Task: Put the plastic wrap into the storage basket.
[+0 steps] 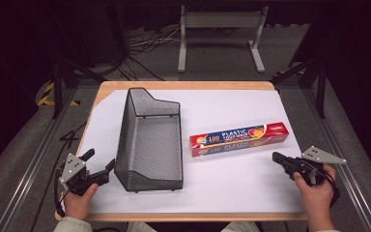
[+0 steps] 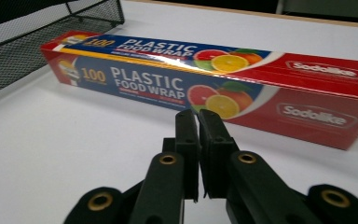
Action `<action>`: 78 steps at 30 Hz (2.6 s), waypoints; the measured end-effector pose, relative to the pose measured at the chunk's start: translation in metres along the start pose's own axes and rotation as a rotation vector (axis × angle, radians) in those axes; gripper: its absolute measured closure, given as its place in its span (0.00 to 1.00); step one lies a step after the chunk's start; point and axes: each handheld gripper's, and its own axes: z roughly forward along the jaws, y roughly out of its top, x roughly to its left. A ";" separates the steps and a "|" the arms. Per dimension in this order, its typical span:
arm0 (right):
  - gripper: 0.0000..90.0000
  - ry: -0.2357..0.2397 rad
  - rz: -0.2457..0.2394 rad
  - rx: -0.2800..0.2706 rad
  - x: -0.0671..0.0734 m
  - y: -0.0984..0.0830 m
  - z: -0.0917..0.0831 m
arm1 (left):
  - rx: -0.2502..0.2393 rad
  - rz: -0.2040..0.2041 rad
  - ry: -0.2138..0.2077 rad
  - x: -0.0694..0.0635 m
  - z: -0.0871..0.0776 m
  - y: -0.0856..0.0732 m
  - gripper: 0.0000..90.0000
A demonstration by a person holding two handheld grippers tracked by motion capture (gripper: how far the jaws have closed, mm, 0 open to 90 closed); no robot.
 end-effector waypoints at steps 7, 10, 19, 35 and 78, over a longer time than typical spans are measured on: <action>1.00 0.062 -0.043 0.044 0.019 0.014 0.011 | 0.002 -0.003 0.009 0.001 -0.002 0.000 0.18; 1.00 0.096 -0.053 0.057 0.026 0.019 0.018 | 0.003 0.000 0.012 0.001 -0.003 -0.001 0.18; 1.00 0.190 -0.113 0.113 0.057 0.039 0.053 | 0.004 0.003 0.013 0.001 -0.003 -0.001 0.18; 1.00 0.297 -0.210 0.267 0.108 0.061 0.131 | 0.005 0.003 0.017 0.004 -0.004 -0.002 0.18; 1.00 0.142 -0.135 0.312 0.075 0.093 0.159 | 0.006 0.000 0.025 0.007 -0.001 -0.004 0.18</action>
